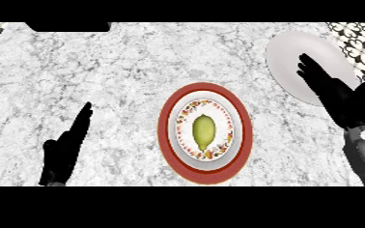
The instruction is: Pick the lemon from the plate and place it in the plate
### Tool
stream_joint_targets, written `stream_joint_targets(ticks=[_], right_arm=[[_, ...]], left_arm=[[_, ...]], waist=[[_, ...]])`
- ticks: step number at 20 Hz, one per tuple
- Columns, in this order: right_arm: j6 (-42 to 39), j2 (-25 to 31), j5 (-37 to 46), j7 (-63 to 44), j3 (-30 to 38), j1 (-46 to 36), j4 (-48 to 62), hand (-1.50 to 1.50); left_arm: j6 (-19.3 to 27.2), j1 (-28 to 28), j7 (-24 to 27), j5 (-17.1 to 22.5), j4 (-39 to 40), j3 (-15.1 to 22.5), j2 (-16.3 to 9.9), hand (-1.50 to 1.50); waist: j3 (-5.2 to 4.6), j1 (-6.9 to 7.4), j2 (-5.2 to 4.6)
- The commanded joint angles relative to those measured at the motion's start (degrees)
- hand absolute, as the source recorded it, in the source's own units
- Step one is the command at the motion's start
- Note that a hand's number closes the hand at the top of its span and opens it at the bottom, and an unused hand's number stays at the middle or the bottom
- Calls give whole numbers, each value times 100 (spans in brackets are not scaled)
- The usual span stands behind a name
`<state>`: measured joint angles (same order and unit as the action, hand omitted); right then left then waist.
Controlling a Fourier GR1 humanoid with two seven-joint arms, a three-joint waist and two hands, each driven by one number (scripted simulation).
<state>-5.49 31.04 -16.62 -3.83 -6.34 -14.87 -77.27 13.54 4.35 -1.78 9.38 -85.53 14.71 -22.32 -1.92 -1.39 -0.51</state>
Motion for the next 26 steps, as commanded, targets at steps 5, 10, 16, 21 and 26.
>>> stream_joint_targets(ticks=[5,10,16,21,26], right_arm=[[-792,-1579,-1787,-258,9,-67,606,-150],[221,-870,1050,483,-911,-757,823,-150],[1145,-835,2315,-744,-1537,-937,-256,-150],[1091,-964,2868,-2304,-1899,-928,-1131,-150],[143,-1062,1929,-3894,-1780,-949,-1997,-150]], left_arm=[[-525,-1222,520,-262,-818,73,-286,0],[-1109,-1454,521,59,-858,-31,-462,0],[-1272,-1455,622,115,-750,-358,-569,0],[-1330,-1300,304,93,-1129,-370,-468,0],[-1309,-1670,362,-43,-561,-375,-196,0]], waist=[[240,230,-12],[192,285,26],[184,129,74],[188,127,82],[185,33,76]])
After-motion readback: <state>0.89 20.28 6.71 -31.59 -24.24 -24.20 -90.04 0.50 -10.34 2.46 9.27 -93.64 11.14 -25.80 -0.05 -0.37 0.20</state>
